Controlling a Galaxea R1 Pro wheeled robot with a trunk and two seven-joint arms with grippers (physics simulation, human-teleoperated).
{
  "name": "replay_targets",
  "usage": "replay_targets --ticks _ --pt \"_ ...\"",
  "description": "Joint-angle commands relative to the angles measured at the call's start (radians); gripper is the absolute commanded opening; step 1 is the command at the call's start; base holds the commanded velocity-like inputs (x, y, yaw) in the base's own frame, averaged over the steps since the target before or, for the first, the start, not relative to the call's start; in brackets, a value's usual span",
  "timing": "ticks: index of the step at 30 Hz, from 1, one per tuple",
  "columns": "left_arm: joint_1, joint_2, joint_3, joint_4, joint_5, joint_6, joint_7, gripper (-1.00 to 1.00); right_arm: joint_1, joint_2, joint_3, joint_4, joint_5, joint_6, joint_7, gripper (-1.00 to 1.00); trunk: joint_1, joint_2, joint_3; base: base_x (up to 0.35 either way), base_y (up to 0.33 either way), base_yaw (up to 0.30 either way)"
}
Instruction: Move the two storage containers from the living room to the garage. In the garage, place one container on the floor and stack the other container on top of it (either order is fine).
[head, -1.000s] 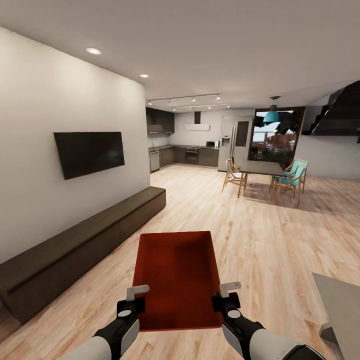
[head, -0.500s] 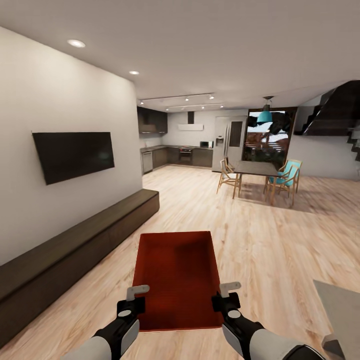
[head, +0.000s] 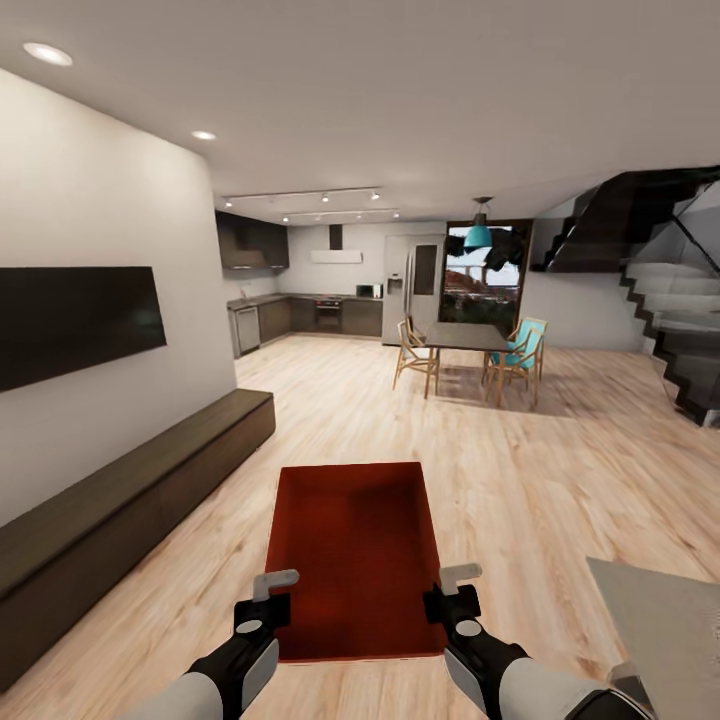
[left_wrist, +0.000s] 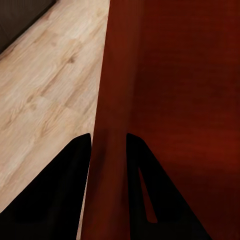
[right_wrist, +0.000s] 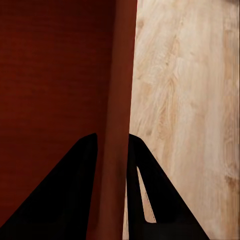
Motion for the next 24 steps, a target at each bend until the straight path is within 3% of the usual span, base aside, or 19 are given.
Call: replay_targets --ticks 1,12,24 --pt "0.001 0.016 -0.004 0.001 0.001 -0.005 0.031 -1.00 -0.001 0.001 -0.086 -0.036 0.006 0.002 -0.001 -1.00 0.001 -0.001 -0.001 0.321 0.000 -0.282" --pt "0.001 0.016 -0.004 0.001 0.001 -0.005 0.031 -1.00 -0.001 0.001 -0.086 -0.036 0.006 0.002 -0.002 -1.00 0.001 -0.001 0.004 0.321 0.000 -0.275" --pt "0.001 0.016 -0.004 0.001 0.001 -0.005 0.031 -1.00 -0.001 0.001 -0.086 -0.036 0.006 0.002 -0.002 -1.00 0.001 -0.001 0.004 0.321 0.000 -0.030"
